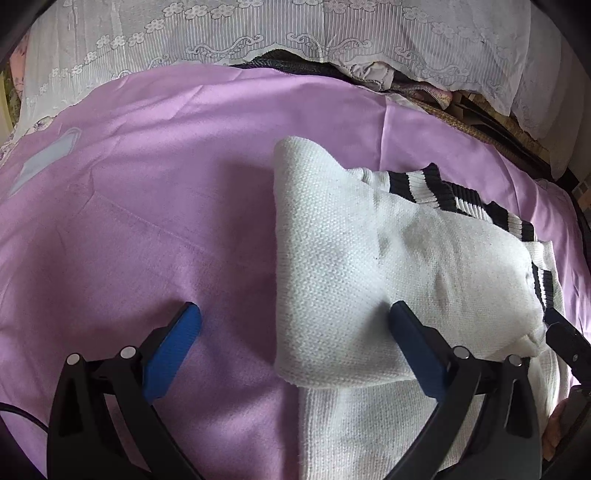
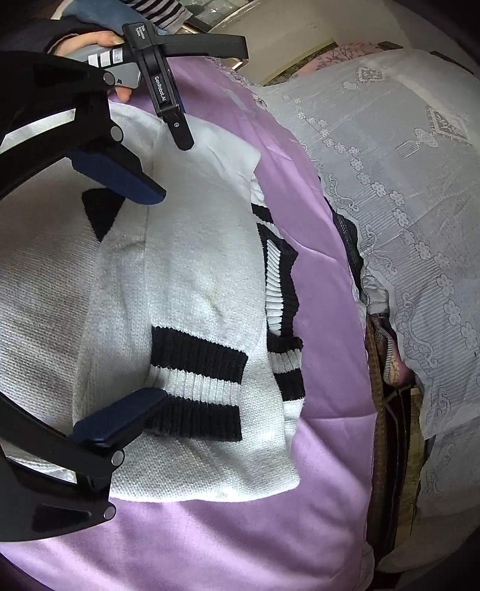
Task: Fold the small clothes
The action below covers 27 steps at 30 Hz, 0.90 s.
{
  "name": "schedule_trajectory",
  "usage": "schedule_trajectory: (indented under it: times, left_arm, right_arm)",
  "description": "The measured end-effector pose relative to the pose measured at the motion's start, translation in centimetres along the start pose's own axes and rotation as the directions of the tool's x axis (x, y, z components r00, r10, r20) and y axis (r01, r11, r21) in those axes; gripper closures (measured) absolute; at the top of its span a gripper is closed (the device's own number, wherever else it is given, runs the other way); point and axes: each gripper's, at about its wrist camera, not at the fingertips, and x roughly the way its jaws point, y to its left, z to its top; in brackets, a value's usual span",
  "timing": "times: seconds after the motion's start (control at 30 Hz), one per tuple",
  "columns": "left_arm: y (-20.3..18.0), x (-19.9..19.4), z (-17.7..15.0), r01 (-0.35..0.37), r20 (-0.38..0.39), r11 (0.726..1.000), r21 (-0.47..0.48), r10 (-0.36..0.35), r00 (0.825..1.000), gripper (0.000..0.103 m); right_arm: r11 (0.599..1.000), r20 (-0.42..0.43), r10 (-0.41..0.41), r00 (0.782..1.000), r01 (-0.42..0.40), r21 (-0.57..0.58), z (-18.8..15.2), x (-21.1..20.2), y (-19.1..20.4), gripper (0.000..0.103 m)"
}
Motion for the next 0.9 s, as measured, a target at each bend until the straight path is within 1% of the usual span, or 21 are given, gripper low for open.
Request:
schedule_trajectory:
  times: [0.13,0.17,0.2,0.23,0.3,0.33,0.37,0.43,0.47,0.5,0.53,0.57,0.6,0.63,0.67,0.73,0.77,0.8,0.83,0.9]
  left_arm:
    - [-0.3,-2.4,-0.7,0.009,0.051,1.000,0.004,-0.009,0.999,0.005]
    - [-0.6,-3.0,-0.7,0.005,0.067,1.000,0.009,-0.005,0.998,0.005]
    - [-0.9,-3.5,-0.7,-0.004,0.088,1.000,0.016,0.003,0.996,0.005]
    - [-1.2,-4.0,-0.6,-0.015,0.112,0.999,0.028,0.012,0.994,0.005]
    - [-2.1,-4.6,-0.1,-0.057,0.157,0.997,0.056,0.048,0.986,0.005]
    - [-2.4,-4.5,0.3,-0.081,0.165,0.995,0.062,0.070,0.984,0.005]
    - [-2.9,-4.0,0.8,-0.109,0.166,0.992,0.071,0.096,0.982,0.005]
    - [-3.6,-3.1,1.8,-0.147,0.163,0.985,0.086,0.132,0.978,0.005]
    - [-4.1,-2.3,2.2,-0.169,0.162,0.981,0.099,0.152,0.975,0.005]
    - [-4.4,-1.5,2.5,-0.194,0.155,0.975,0.112,0.175,0.972,0.005]
    - [-4.6,-0.3,2.7,-0.218,0.134,0.968,0.126,0.201,0.970,0.005]
    - [-4.6,1.0,2.8,-0.228,0.095,0.964,0.134,0.217,0.972,0.005]
    - [-4.4,2.2,2.7,-0.206,0.042,0.969,0.133,0.203,0.978,0.004]
    - [-3.8,2.5,2.9,-0.165,0.015,0.981,0.104,0.164,0.986,0.004]
    - [-3.1,2.4,3.0,-0.136,0.008,0.988,0.073,0.136,0.991,0.004]
    - [-2.1,2.6,3.0,-0.084,-0.013,0.996,0.033,0.084,0.996,0.004]
    - [-1.8,2.3,2.9,-0.073,-0.007,0.997,0.021,0.073,0.997,0.004]
    - [-1.4,1.6,2.8,-0.071,0.014,0.997,0.008,0.071,0.997,0.004]
    - [-1.2,1.0,2.6,-0.074,0.038,0.997,0.001,0.074,0.997,0.004]
    - [-0.8,-0.7,1.8,-0.054,0.078,0.999,0.001,0.054,0.996,0.005]
  right_arm:
    - [0.999,-0.039,-0.023,0.999,0.022,-0.026,-0.1,0.0,0.4,0.003]
    - [0.998,-0.012,-0.054,0.998,0.054,-0.027,-0.3,-0.6,0.4,0.003]
    - [0.993,0.055,-0.113,0.992,0.114,-0.019,-0.4,-1.6,0.5,0.003]
    - [0.988,0.113,-0.150,0.982,0.153,-0.020,-0.3,-2.4,0.6,0.003]
    - [0.985,0.195,-0.165,0.967,0.172,-0.020,0.3,-3.4,0.4,0.003]
    - [0.981,0.209,-0.189,0.960,0.196,-0.013,0.9,-3.3,0.1,0.003]
    - [0.968,0.198,-0.246,0.949,0.250,0.002,1.7,-2.9,-0.4,0.003]
    - [0.948,0.181,-0.317,0.931,0.315,0.038,3.1,-2.2,-1.7,0.003]
    - [0.943,0.164,-0.332,0.929,0.327,0.056,3.8,-1.7,-2.5,0.003]
    - [0.940,0.130,-0.342,0.931,0.335,0.070,4.2,-1.1,-3.5,0.003]
    - [0.936,0.056,-0.349,0.935,0.344,0.079,4.6,0.4,-4.7,0.003]
    - [0.936,-0.032,-0.336,0.941,0.338,0.095,4.5,2.2,-6.0,0.003]
    - [0.945,-0.088,-0.289,0.953,0.299,0.135,4.1,3.3,-7.2,0.003]
    - [0.949,-0.074,-0.259,0.963,0.268,0.168,4.1,3.0,-7.8,0.003]
    - [0.950,-0.067,-0.251,0.966,0.259,0.177,4.1,2.8,-7.9,0.003]
    - [0.949,-0.052,-0.258,0.965,0.263,0.176,3.8,2.6,-7.8,0.003]
    - [0.945,-0.028,-0.271,0.962,0.271,0.181,3.7,2.0,-7.6,0.003]
    - [0.945,0.017,-0.277,0.961,0.269,0.184,3.6,1.0,-7.3,0.003]
    - [0.949,0.062,-0.271,0.961,0.256,0.185,3.4,-0.2,-6.9,0.003]
    - [0.960,0.093,-0.234,0.968,0.215,0.176,2.9,-1.4,-6.3,0.003]
